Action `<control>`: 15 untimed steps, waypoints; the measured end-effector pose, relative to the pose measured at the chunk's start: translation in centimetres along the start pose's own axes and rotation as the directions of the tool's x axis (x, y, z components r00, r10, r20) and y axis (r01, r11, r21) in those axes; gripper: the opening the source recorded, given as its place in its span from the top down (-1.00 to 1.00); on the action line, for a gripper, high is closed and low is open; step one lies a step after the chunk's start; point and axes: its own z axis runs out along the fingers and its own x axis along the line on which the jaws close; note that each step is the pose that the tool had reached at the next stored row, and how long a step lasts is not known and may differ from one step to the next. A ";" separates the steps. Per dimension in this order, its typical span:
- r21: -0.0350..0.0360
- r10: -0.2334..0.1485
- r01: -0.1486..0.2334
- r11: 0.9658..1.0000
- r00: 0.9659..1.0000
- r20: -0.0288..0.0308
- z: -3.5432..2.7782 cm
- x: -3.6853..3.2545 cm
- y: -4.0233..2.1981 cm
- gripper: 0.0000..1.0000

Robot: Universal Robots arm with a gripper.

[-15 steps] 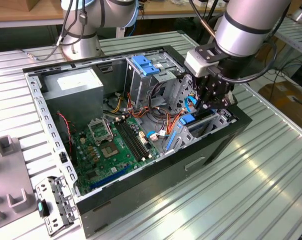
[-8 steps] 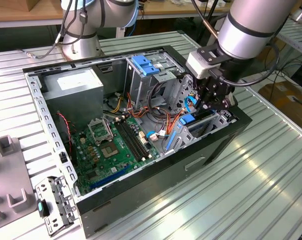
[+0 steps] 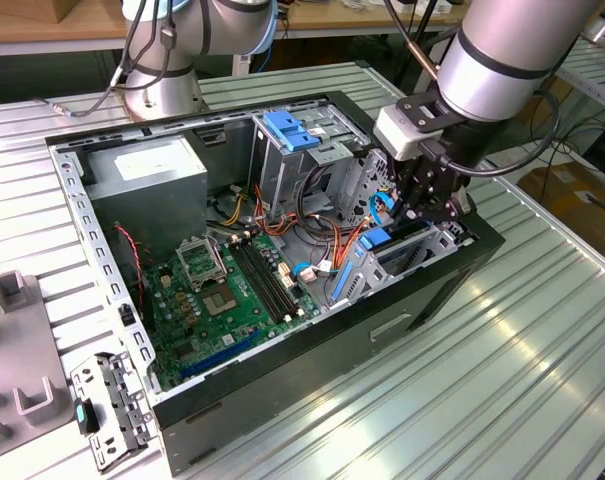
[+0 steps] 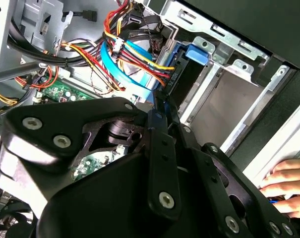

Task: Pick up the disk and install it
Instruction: 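Insert the second disk wire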

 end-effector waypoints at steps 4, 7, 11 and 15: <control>0.000 0.000 0.000 1.000 1.000 0.001 0.14 0.01 0.01 0.68; 0.000 0.000 0.000 1.000 1.000 0.002 0.31 0.03 0.03 0.68; 0.000 0.000 0.000 1.000 1.000 0.002 0.43 0.05 0.04 0.68; 0.000 0.000 0.000 1.000 1.000 0.002 0.44 0.05 0.05 0.68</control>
